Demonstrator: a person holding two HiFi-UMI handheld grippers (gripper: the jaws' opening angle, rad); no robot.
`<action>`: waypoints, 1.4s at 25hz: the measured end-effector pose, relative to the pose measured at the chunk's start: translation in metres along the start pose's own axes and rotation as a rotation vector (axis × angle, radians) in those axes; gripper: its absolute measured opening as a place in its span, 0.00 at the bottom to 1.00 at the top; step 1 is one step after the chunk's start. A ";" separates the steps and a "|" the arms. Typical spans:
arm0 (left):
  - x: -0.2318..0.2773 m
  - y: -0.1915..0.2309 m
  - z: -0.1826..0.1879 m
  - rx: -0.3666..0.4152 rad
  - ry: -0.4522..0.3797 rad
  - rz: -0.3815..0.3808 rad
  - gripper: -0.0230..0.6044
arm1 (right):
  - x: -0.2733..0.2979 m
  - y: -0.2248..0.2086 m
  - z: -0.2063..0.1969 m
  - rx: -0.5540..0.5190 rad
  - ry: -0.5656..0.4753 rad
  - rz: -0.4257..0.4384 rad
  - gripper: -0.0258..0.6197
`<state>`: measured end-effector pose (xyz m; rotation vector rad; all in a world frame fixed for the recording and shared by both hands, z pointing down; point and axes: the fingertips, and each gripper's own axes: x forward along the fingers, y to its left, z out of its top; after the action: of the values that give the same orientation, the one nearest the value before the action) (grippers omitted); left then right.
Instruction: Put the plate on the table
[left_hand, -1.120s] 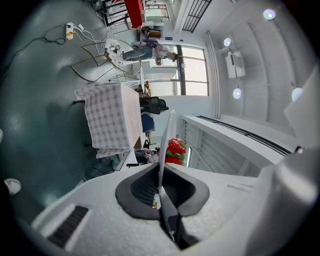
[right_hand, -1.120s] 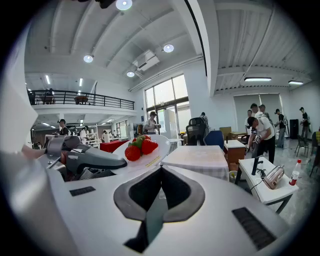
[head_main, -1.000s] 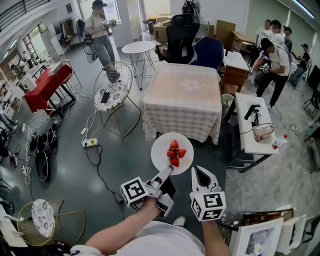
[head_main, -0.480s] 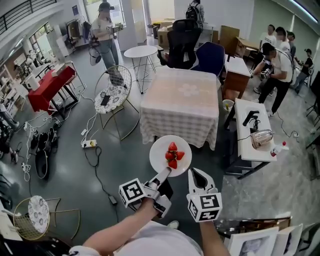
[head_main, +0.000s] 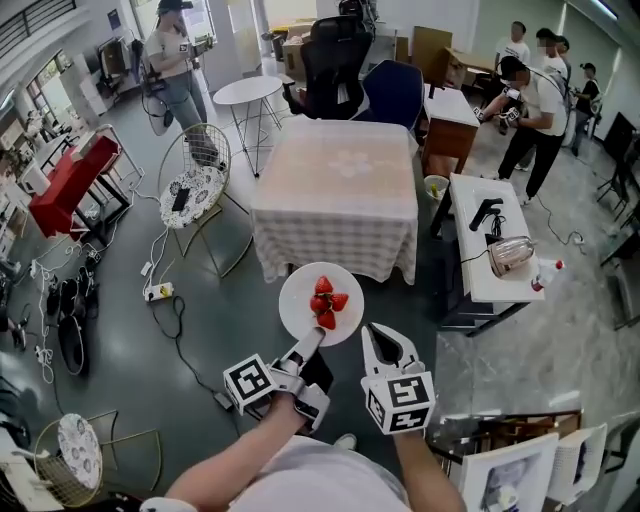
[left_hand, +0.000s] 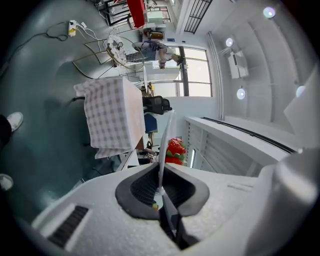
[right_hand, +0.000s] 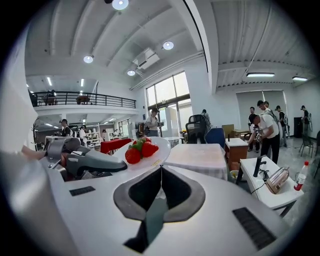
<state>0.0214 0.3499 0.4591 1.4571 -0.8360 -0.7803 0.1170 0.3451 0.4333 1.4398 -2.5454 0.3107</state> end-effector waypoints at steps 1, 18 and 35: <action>0.005 0.003 0.006 -0.008 0.004 0.003 0.07 | 0.008 -0.001 -0.001 0.005 0.007 -0.004 0.05; 0.067 0.025 0.170 -0.083 0.087 0.014 0.07 | 0.175 0.029 0.039 0.000 0.081 -0.073 0.05; 0.108 0.036 0.237 -0.111 0.147 0.008 0.07 | 0.251 0.029 0.059 -0.022 0.092 -0.143 0.05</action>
<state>-0.1278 0.1352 0.4842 1.3939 -0.6759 -0.6936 -0.0390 0.1377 0.4431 1.5518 -2.3525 0.3175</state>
